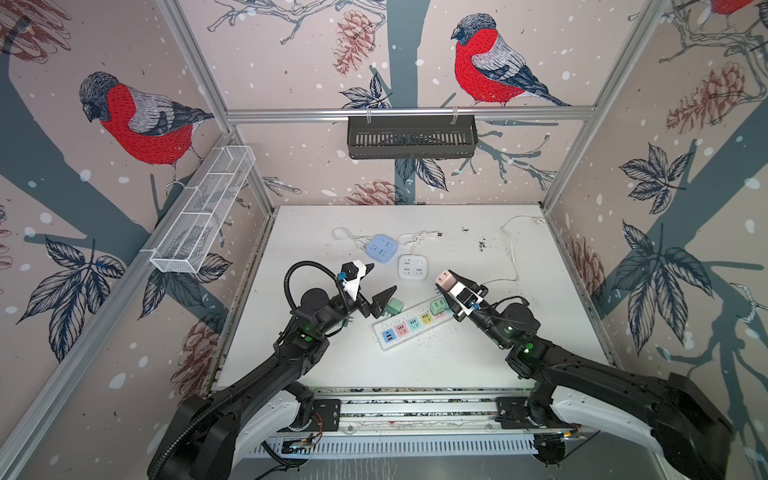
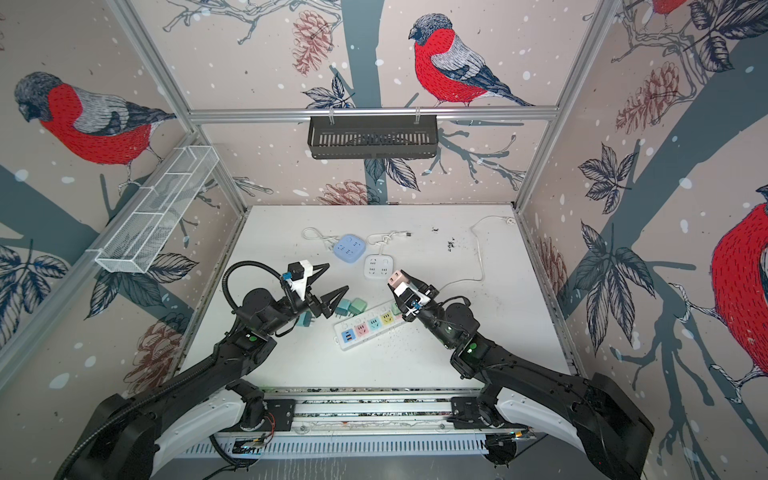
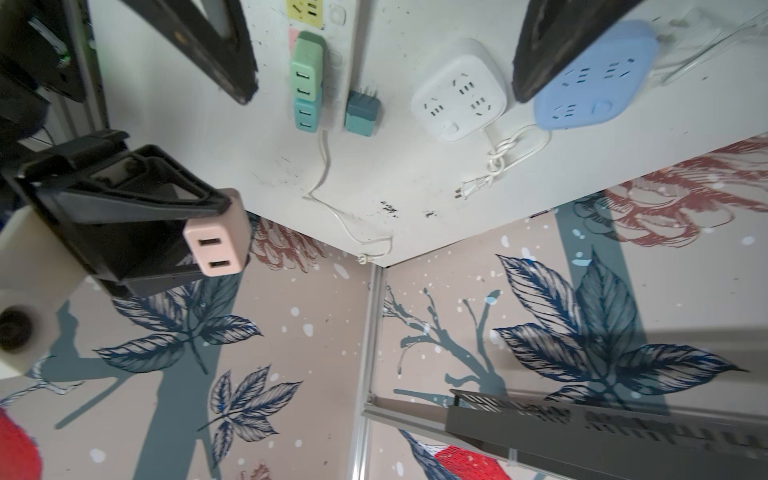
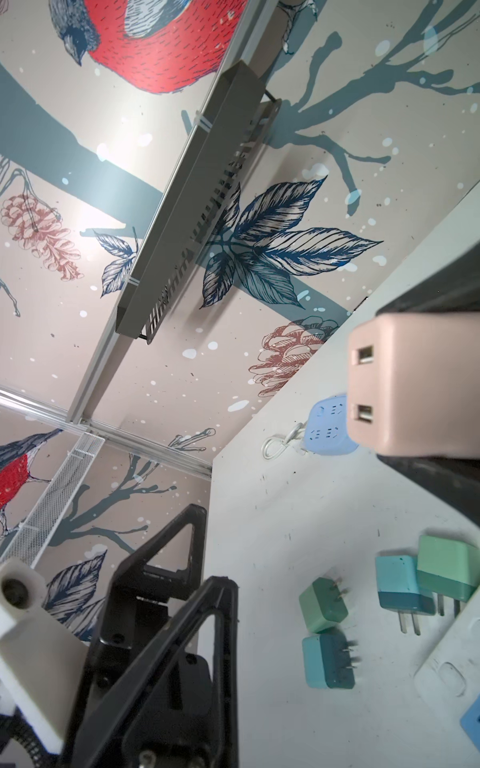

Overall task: Insert the plug
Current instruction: 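Lift the pink adapter with the right gripper and carry it toward the left gripper, then close the left gripper on the pink adapter held by the right gripper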

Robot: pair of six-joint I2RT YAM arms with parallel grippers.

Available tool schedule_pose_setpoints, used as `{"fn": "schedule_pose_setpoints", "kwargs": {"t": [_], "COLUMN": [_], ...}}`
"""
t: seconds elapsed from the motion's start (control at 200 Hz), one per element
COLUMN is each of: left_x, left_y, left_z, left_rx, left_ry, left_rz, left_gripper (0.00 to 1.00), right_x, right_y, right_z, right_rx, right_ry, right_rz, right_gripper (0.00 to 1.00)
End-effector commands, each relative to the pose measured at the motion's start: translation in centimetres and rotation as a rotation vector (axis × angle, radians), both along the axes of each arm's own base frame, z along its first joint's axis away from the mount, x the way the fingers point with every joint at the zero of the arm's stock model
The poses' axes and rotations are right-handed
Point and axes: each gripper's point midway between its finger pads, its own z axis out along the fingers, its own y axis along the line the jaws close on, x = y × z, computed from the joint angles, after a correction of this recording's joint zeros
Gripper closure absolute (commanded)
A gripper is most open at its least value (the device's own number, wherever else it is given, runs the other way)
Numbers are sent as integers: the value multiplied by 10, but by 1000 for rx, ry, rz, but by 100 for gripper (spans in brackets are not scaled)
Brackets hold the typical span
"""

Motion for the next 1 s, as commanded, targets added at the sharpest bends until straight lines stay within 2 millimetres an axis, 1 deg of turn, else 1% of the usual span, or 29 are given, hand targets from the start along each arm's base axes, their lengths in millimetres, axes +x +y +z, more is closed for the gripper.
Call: {"fn": "schedule_pose_setpoints", "kwargs": {"t": [0.0,0.2,0.35,0.465,0.55,0.68,0.785,0.916,0.996], "left_x": [-15,-18,-18,-19,-20,-31,-37,-32,-32], "left_y": [-14,-34,-51,-58,-62,-71,-74,-76,-82], "left_z": [9,1,-3,-8,-10,-5,-5,-5,-7], "left_rx": [8,46,89,98,106,103,95,90,109], "left_ry": [-41,-9,14,37,46,37,36,50,64], "left_rz": [-116,-188,-236,-273,-287,-352,-384,-370,-382], "left_gripper": [7,8,16,17,17,17,17,17,17], "right_x": [-3,-7,-9,-8,-12,-14,-15,-19,-21], "right_y": [4,19,32,34,37,40,41,44,47], "right_z": [2,-9,-12,-9,-9,-9,-7,-8,-9], "right_rx": [-73,-148,-198,-193,-191,-208,-202,-202,-213], "right_ry": [-85,-128,-156,-169,-182,-198,-210,-217,-230], "right_rz": [-7,-2,7,2,18,18,15,33,40], "right_gripper": [96,96,96,96,95,95,95,95,95]}}
